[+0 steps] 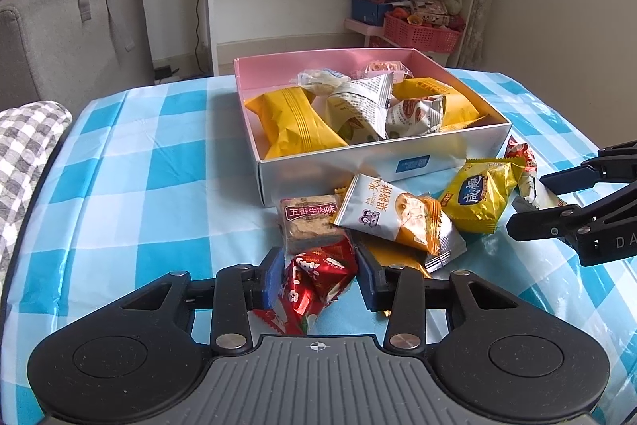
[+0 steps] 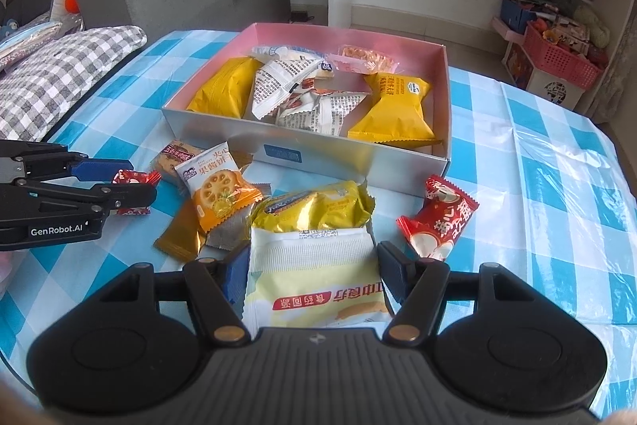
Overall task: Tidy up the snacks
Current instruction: 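Carry both packs into the pink box and open both grippers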
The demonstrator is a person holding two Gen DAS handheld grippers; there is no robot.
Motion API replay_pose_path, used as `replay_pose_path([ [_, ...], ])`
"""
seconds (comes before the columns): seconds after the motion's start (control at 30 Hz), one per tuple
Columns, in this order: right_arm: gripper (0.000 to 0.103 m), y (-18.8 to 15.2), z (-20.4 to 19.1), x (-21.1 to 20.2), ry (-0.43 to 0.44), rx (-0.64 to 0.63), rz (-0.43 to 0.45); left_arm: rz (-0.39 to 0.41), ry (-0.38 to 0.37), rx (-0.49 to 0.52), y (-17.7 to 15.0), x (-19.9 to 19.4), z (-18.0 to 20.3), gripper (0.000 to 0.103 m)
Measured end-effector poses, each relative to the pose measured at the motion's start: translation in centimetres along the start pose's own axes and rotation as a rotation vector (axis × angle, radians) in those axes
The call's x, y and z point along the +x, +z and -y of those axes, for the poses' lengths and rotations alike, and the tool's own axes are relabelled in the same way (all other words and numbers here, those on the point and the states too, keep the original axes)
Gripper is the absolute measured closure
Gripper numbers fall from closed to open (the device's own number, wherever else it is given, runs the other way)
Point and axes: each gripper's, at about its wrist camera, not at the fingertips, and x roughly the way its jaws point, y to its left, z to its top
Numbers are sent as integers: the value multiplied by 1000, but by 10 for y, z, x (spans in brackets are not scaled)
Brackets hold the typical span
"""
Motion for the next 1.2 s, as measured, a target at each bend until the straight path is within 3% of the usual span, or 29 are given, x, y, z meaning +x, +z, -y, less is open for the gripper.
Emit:
replay_pose_path([
  [0.27,40,-1,1,1,1,7,-9,-49,36,45,-8,13,3,53],
  [0.43,40,0,1,-1,2,14,-9,-78,92,79,-7,10,8,66],
  [0.73,40,8,-1,-19,28,28,35,-89,89,-55,4,-5,-8,70],
  [1.2,40,32,6,-34,61,122,123,2,56,-153,33,-39,-16,70],
])
